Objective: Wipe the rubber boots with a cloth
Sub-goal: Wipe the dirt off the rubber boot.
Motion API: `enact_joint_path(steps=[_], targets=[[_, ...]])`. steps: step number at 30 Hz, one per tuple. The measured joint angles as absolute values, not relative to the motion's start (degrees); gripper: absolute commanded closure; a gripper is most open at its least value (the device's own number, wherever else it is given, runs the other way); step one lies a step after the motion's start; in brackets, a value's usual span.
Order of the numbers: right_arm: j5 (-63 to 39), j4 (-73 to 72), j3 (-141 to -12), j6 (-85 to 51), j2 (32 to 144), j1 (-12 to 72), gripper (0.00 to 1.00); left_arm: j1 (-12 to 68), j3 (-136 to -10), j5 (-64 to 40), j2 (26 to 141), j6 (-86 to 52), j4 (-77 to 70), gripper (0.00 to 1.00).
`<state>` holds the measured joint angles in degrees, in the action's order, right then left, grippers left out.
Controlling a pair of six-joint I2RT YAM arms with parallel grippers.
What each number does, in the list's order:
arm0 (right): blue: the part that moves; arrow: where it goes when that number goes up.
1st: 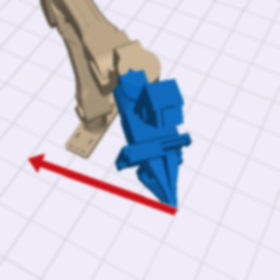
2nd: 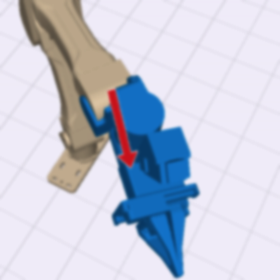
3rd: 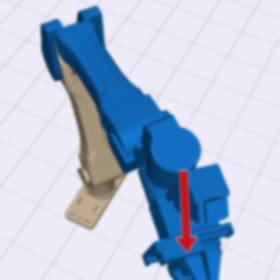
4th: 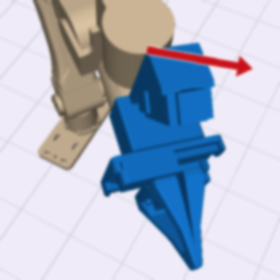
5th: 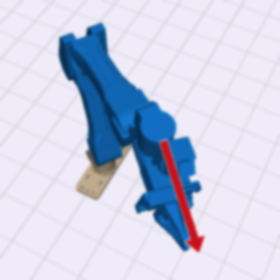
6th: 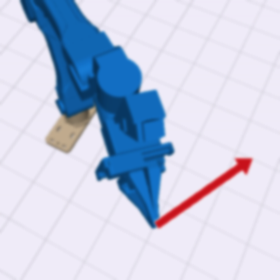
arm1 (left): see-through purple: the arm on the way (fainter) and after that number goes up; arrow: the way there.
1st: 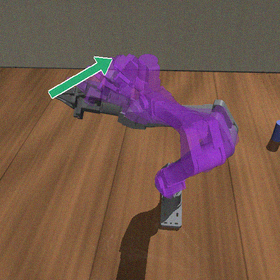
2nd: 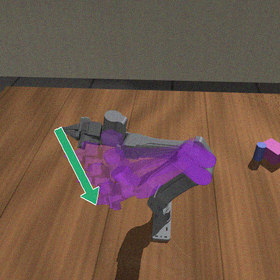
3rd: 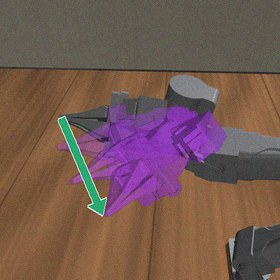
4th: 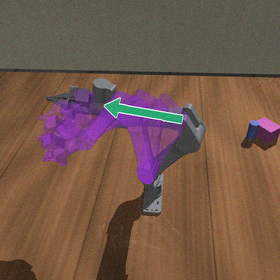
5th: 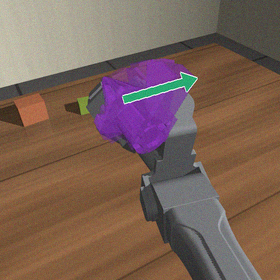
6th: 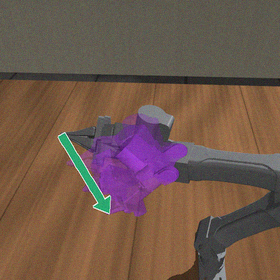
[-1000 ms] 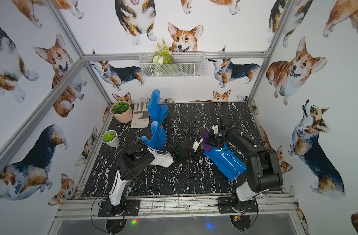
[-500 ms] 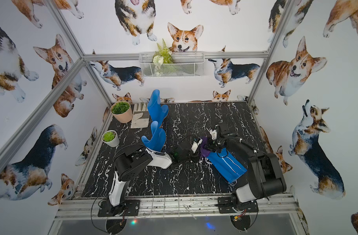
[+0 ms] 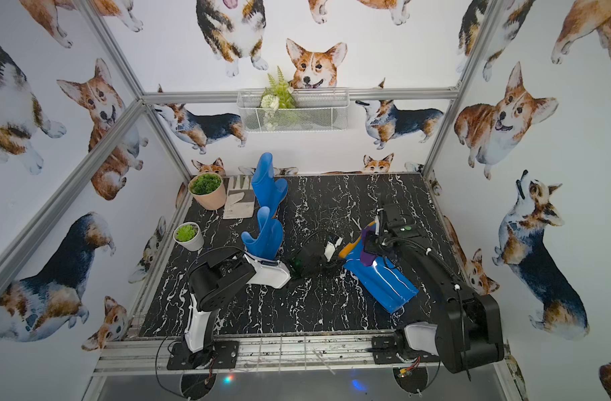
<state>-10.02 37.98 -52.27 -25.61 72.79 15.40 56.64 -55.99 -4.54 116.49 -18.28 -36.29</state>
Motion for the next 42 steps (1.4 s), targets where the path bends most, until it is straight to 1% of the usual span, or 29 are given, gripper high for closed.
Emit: enact_joint_path(steps=[5,7,9,11,13,14,18,21,22,23,24,25,27,29,31,34,39,42], targets=[[-13.89,35.81,-52.47,-25.54,79.07,18.61,1.00,56.64,-56.45,-4.54,116.49,-18.59,-35.59,1.00],[-13.32,36.25,-52.97,-25.30,82.39,17.93,1.00,56.64,-56.49,-4.29,116.36,-18.59,-35.09,1.00],[-12.84,36.47,-52.84,-25.26,84.23,12.23,1.00,56.64,-56.47,-3.90,115.66,-18.59,-33.85,1.00],[-13.26,35.57,-50.76,-26.33,83.74,1.56,1.00,56.69,-55.90,-2.94,114.19,-18.59,-33.01,1.00],[-12.75,34.98,-48.99,-28.08,80.82,-8.71,1.00,56.71,-55.09,-1.65,112.68,-18.94,-31.53,1.00],[-11.07,35.03,-49.04,-29.26,78.94,-11.75,1.00,56.69,-54.72,-1.10,112.09,-19.05,-30.83,1.00],[-10.57,35.03,-52.18,-29.76,72.44,-13.89,1.00,56.66,-54.19,1.34,110.21,-19.73,-27.94,1.00],[-9.69,35.11,-53.74,-30.11,70.89,-12.27,1.00,56.80,-55.13,2.96,109.91,-20.18,-25.71,1.00],[-9.74,35.33,-54.08,-30.09,70.89,-10.41,1.00,56.99,-55.70,3.57,109.80,-20.23,-24.64,0.95],[-9.78,35.48,-54.28,-30.02,70.89,-8.49,1.00,57.08,-56.05,4.16,109.45,-20.32,-23.68,0.86],[-9.98,35.79,-54.33,-29.91,70.91,-6.26,1.00,57.28,-56.12,4.86,108.79,-20.34,-22.81,0.74],[-10.81,35.90,-54.17,-29.91,71.00,-4.45,1.00,57.43,-56.12,5.50,108.07,-20.34,-21.89,0.66],[-11.27,35.81,-53.28,-29.95,71.46,-2.22,1.00,57.56,-55.18,6.63,106.02,-20.12,-20.25,0.54],[-12.40,36.01,-52.45,-30.13,72.47,-0.36,1.00,57.58,-54.06,7.62,103.94,-19.99,-19.44,0.45],[-13.10,36.14,-52.38,-30.15,73.08,1.19,1.00,57.74,-53.23,8.84,101.73,-19.53,-19.00,0.40],[-14.41,36.07,-52.36,-30.24,73.34,2.24,1.00,58.11,-52.03,10.57,98.61,-17.82,-18.41,0.36],[-14.66,35.75,-51.88,-30.33,73.21,2.24,1.00,59.64,-50.92,12.29,95.81,-13.63,-16.34,0.35],[-14.79,35.62,-50.89,-30.30,72.79,2.22,1.00,63.09,-52.10,12.43,95.83,-7.29,-13.39,0.35]])
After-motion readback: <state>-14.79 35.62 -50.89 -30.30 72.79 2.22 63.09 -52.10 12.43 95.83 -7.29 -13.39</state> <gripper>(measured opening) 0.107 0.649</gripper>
